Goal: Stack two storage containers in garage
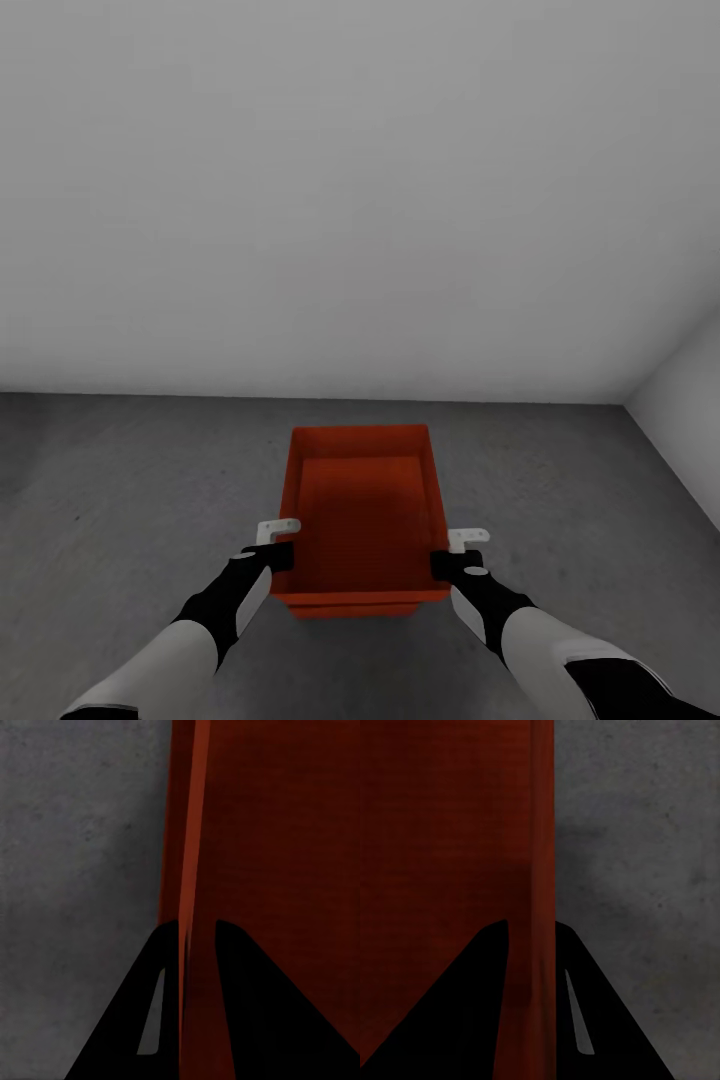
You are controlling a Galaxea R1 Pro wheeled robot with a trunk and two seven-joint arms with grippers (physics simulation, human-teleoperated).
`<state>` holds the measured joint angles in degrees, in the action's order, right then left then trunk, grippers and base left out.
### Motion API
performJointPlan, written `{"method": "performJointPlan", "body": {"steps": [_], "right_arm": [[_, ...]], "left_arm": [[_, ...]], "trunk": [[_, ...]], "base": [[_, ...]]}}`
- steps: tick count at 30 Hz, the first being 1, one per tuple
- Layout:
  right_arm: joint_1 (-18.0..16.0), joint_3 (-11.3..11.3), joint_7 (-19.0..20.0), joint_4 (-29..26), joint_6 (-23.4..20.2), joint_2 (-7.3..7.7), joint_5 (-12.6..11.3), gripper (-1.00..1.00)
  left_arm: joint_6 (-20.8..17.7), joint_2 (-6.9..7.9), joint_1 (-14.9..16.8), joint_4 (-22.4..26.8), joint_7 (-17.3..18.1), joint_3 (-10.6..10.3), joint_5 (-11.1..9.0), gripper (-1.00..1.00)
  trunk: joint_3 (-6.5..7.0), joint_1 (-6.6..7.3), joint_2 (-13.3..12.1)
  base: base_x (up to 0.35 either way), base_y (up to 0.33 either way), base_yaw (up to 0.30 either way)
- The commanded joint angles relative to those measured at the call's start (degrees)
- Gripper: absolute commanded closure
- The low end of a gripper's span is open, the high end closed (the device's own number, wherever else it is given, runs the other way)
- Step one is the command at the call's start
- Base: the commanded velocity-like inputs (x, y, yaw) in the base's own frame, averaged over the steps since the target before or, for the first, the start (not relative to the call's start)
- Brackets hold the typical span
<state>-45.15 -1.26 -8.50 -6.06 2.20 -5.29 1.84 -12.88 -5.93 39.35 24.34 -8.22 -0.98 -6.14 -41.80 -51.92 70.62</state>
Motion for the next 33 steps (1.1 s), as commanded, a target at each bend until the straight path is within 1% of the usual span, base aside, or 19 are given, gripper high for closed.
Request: {"method": "performJointPlan", "body": {"steps": [1, 11, 33], "right_arm": [[0.0, 1.4, -3.1, 0.0, 0.2, 1.77, 0.4, 1.0], [0.0, 1.4, -3.1, 0.0, 0.2, 1.77, 0.4, 1.0], [0.0, 1.4, -3.1, 0.0, 0.3, 1.77, 0.4, 1.0]], "left_arm": [[-0.5, 0.05, 0.0, 0.2, -3.3, 0.7, 0.5, 1.0], [-0.5, 0.04, 0.0, 0.2, -3.3, 0.7, 0.6, 1.0], [-0.5, -0.04, 0.0, 0.2, -3.3, 0.6, 0.6, 1.0]], "trunk": [[-0.04, 0.0, 0.0], [-0.04, 0.0, 0.0], [-0.04, 0.0, 0.0]], "base": [[0.0, 0.019, 0.0], [0.0, 0.119, 0.0], [0.0, 0.004, 0.0]]}}
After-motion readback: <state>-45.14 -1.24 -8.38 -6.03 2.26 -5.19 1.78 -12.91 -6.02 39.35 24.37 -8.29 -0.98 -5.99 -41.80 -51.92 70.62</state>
